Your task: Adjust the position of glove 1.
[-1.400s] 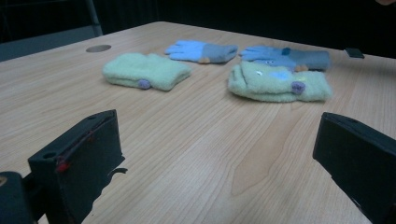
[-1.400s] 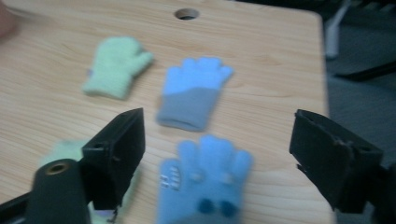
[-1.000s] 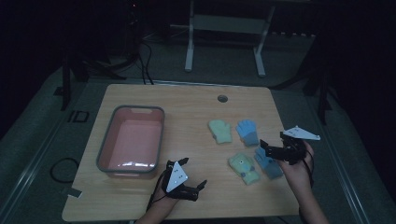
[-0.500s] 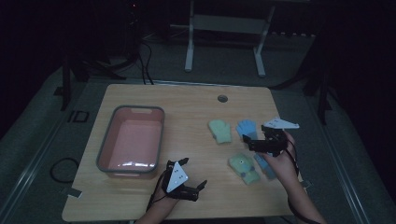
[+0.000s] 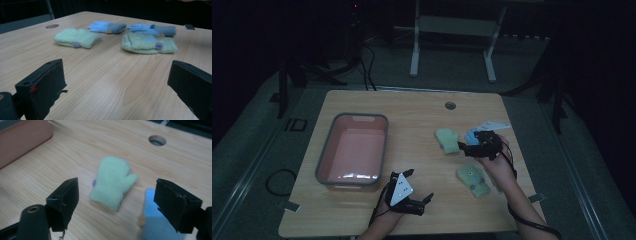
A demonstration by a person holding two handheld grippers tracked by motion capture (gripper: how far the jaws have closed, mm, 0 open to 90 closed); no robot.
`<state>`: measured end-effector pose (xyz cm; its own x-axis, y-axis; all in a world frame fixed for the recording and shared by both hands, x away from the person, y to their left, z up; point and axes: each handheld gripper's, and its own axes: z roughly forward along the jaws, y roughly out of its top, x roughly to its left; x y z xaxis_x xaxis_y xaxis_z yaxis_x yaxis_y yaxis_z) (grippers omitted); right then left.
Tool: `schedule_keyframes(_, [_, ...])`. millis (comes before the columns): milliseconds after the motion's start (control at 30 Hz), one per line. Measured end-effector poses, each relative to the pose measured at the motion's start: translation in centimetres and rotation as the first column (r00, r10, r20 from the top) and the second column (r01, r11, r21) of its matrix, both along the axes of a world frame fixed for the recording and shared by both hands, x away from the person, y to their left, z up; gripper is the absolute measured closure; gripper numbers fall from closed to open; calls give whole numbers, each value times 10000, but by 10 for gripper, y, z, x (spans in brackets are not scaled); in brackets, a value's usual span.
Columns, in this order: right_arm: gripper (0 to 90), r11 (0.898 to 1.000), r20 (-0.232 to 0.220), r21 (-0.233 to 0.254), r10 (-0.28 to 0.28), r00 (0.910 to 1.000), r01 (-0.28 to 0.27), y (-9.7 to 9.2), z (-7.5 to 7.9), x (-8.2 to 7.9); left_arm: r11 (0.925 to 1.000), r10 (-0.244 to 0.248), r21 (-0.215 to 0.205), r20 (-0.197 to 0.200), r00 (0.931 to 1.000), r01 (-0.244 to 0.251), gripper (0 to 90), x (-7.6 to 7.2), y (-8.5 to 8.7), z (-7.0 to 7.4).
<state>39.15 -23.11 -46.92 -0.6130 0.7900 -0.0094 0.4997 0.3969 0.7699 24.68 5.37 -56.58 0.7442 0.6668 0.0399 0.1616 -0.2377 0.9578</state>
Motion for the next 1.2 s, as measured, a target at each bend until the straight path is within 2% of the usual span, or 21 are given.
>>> schedule_keyframes(100, [261,10000,-5,-15,10,10000,-10,5,-4,6,10000,3,-35,-11,10000,-3,15,0,0,0])
schedule_keyframes(133, [312,10000,-64,-20,12,10000,-12,6,-5,7,10000,2,-34,-14,10000,-2,15,0,0,0])
schedule_keyframes(233, [371,9998,-267,-175,-32,9996,27,10,-9,14,10000,1,-36,-31,10000,-1,15,0,0,0])
schedule_keyframes(300, [378,9993,-178,-353,-85,9998,79,13,-11,17,10000,-1,-65,-47,10000,0,15,0,0,0])
schedule_keyframes(567, [453,9966,-377,-822,58,9993,-89,28,-26,36,10000,-20,-21,-6,10000,20,15,0,0,0])
schedule_keyframes(667, [513,9959,-508,-880,155,9986,-199,34,-31,44,10000,-30,-12,4,10000,30,15,0,0,0])
schedule_keyframes(967, [560,9903,-709,-1363,177,9973,-273,47,-47,63,10000,-61,-26,-3,10000,61,15,0,1,0])
schedule_keyframes(1067, [571,9918,-896,-1230,238,9957,-348,49,-52,69,10000,-67,-40,-1,10000,67,15,0,1,0])
schedule_keyframes(1200, [598,9892,-1038,-1411,251,9943,-397,52,-59,76,10000,-78,-52,-29,10000,78,15,0,1,0])
